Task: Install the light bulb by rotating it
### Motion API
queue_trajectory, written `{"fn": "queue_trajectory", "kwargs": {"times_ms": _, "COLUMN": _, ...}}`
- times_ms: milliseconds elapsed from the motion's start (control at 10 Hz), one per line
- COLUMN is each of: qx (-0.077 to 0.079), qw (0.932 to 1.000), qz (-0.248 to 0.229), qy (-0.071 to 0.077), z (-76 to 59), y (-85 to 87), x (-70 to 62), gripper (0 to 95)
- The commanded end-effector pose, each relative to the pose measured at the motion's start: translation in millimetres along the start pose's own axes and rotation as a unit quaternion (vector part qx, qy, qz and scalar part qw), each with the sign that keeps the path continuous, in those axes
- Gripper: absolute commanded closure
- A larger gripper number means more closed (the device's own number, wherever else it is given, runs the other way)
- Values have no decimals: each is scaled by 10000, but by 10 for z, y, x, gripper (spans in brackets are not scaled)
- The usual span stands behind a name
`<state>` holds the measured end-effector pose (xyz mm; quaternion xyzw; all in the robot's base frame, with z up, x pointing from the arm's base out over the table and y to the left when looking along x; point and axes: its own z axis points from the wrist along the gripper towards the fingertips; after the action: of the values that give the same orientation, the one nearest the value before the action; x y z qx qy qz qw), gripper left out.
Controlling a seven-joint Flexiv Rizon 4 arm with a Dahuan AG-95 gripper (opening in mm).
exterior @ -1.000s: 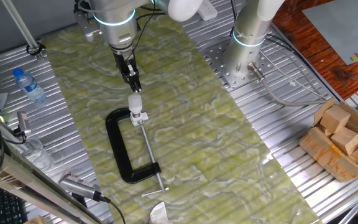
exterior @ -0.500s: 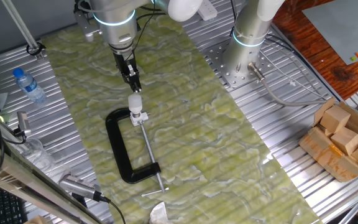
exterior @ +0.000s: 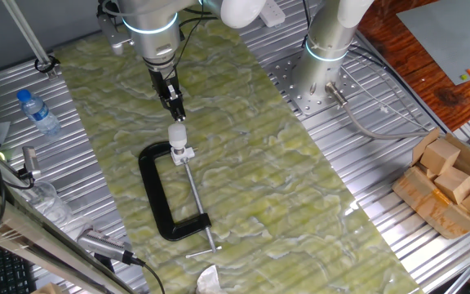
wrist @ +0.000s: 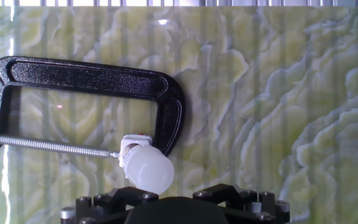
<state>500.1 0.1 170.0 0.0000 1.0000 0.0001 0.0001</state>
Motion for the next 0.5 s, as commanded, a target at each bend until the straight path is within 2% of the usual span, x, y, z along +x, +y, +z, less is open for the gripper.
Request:
{"fn": "queue_trajectory", "kwargs": {"times_ms": 100, "qx": -217, "qw": 9991, "qz": -351, "qy": 72, "z": 0, "y": -2, "x": 2, "gripper": 950}}
{"fn": "queue_trajectory", "kwargs": {"times_ms": 400, "qx": -194, "qw": 9992, "qz": -335, "qy": 36, "z": 0, "y": -2, "x": 2, "gripper": 950}}
{"fn": "queue_trajectory", "kwargs": {"times_ms": 500, "qx": -138, "qw": 9993, "qz": -339, "qy": 69, "z": 0, "y": -2, "x": 2, "gripper": 950}}
